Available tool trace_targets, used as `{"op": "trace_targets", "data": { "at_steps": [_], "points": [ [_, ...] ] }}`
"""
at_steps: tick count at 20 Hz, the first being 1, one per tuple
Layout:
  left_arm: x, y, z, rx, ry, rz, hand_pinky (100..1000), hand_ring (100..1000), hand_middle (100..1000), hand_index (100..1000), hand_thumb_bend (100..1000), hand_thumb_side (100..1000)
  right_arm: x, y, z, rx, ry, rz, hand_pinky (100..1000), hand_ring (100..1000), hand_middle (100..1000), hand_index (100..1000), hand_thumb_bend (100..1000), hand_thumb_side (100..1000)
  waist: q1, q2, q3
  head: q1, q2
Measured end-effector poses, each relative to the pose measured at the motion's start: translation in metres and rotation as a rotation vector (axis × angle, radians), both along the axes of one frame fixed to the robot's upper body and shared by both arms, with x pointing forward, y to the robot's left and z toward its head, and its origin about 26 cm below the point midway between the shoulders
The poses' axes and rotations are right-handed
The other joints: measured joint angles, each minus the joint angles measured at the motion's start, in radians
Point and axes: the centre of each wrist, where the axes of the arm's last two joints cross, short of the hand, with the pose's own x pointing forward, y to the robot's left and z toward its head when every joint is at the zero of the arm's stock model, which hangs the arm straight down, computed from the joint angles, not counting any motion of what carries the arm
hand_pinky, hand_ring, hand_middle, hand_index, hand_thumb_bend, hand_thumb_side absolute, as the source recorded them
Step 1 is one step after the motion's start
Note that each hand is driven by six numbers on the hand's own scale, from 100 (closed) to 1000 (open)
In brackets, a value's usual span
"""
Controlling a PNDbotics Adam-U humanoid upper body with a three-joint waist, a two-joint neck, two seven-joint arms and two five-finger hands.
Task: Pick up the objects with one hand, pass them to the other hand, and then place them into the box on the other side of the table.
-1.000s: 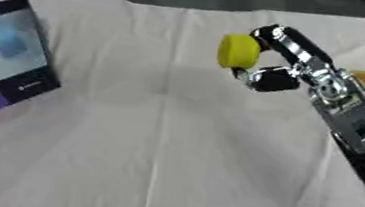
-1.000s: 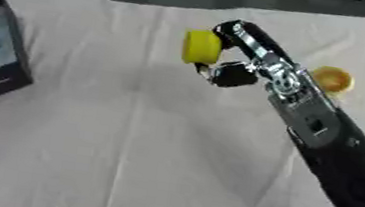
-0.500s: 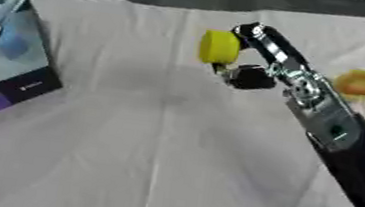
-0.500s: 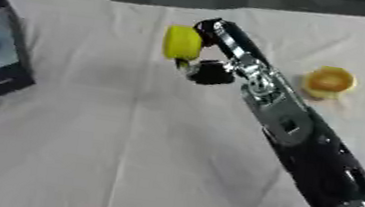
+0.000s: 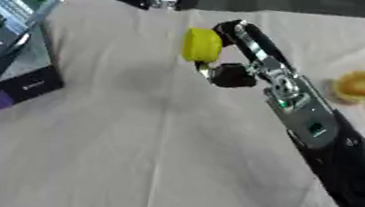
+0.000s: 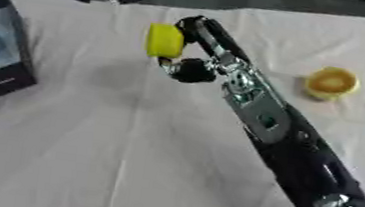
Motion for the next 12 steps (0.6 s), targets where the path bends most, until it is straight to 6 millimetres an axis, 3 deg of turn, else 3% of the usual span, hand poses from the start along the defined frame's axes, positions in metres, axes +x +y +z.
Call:
{"op": "trace_targets", "data": {
  "at_steps": [3,12],
  "points": [
    [0.001,-0.002,-0.001,0.062,0.016,0.004,867,868,834,856,587,668,0.0,0.003,0.001,0.003,-0.007,0.004,784,615,451,572,200,100,0.003,0.0,0.001,0.0,0.0],
    [0.011,-0.003,-0.009,0.135,0.052,0.041,870,866,817,829,575,717,-0.001,0.01,0.002,0.006,-0.022,0.012,784,615,450,572,222,100,0.003,0.0,0.0,-0.002,0.0]
  ]
}}
